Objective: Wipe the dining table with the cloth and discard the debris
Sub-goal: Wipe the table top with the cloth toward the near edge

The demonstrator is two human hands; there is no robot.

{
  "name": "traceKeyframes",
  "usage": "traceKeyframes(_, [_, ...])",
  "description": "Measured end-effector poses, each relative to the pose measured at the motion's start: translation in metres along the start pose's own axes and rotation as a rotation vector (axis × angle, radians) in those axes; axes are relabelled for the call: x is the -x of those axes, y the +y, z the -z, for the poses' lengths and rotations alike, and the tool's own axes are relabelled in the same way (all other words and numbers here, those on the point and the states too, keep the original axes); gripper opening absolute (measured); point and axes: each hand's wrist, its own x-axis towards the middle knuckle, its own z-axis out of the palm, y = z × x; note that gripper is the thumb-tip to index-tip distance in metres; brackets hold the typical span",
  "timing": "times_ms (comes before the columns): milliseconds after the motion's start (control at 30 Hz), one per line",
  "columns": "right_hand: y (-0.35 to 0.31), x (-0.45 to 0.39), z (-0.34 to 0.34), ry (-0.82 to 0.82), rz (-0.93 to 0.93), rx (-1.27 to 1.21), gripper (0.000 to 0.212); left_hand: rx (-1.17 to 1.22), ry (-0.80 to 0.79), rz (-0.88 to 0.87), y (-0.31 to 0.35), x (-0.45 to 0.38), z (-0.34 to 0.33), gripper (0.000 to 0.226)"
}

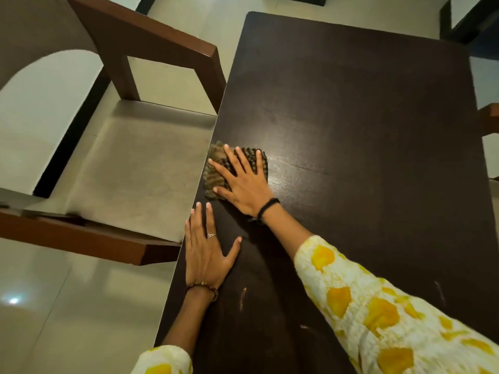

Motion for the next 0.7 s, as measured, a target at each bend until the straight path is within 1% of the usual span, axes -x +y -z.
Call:
traceKeyframes(67, [0.014,0.024,-0.004,0.049,0.010,-0.020,0.058,-0.002,-0.010,0.007,-0.001,0.000,0.000,0.086])
traceKeyframes(133, [0.034,0.054,-0.008,0.085,-0.058,-0.056,0.058,-0.008,-0.019,0.012,-0.001,0.000,0.000,0.086])
traceKeyframes(233, [0.060,0.092,-0.011,0.093,-0.166,-0.079,0.059,-0.015,-0.021,0.004,-0.001,0.000,0.000,0.085])
traceKeyframes(300, [0.063,0.094,-0.010,0.093,-0.212,-0.087,0.061,-0.016,-0.016,-0.001,0.000,0.000,0.000,0.087])
traceKeyframes(400, [0.055,0.071,-0.005,0.083,-0.265,-0.104,0.062,-0.013,-0.019,-0.004,-0.001,0.000,-0.001,0.088])
traceKeyframes(533, [0.031,0.017,0.001,0.060,-0.219,-0.147,0.064,0.002,-0.023,-0.004,-0.002,0.000,-0.001,0.088])
traceKeyframes(600, [0.012,-0.009,0.002,0.037,-0.165,-0.172,0.059,0.020,-0.014,-0.007,-0.002,0.000,0.000,0.089])
traceKeyframes(700, [-0.015,-0.028,-0.003,0.024,-0.043,-0.144,0.050,0.047,0.005,0.003,-0.002,0.000,0.001,0.092])
